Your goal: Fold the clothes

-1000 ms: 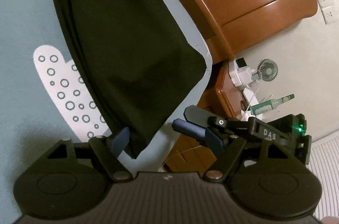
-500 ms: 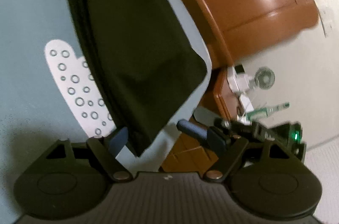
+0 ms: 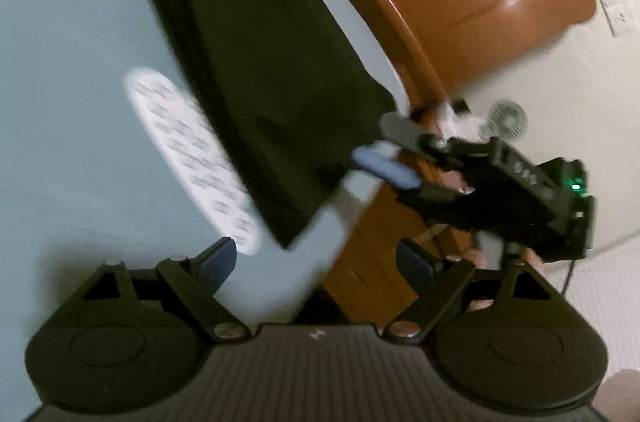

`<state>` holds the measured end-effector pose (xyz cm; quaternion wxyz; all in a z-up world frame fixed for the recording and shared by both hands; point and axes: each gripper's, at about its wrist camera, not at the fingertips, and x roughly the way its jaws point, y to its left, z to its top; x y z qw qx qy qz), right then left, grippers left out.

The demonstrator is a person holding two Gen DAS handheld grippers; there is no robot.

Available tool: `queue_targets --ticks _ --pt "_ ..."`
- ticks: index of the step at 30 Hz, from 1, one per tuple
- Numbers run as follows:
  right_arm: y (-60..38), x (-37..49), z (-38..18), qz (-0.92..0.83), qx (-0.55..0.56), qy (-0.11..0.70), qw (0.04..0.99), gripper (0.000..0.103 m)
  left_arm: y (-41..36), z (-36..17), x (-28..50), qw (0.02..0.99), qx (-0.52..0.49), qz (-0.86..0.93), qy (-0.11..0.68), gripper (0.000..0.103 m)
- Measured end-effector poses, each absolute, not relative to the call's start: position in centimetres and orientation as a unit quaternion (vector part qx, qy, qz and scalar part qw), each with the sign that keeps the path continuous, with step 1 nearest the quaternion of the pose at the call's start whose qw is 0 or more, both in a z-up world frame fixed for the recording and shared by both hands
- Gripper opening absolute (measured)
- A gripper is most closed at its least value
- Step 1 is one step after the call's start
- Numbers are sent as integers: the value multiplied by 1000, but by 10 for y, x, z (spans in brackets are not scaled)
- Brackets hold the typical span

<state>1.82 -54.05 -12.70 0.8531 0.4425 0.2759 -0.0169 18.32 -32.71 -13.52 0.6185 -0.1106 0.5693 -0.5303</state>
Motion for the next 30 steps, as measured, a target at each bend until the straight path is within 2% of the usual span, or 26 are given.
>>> queue_targets --ticks 7,12,14,19,23,25,28,30 --pt "-513 71 -154 11 408 351 843 39 -285 -125 194 679 -116 -478 546 87" --pt "-512 102 -105 16 369 284 885 36 -255 -118 201 719 -119 -438 526 87" --pt "-510 133 -89 5 347 261 901 30 -246 -118 206 732 -117 -416 527 87" --pt "-495 230 -99 -62 276 292 914 23 -235 -125 214 756 -94 -353 543 87" --pt "-478 268 -130 -77 243 345 903 24 -218 -128 220 752 -120 -357 541 87" --pt "-474 267 -127 -74 226 348 907 25 -210 -129 223 752 -129 -357 540 87" --pt "-483 254 -110 -63 266 338 901 26 -203 -129 224 757 -130 -347 538 87" --pt "-482 236 -97 -56 289 326 898 33 -202 -127 224 763 -125 -340 535 87"
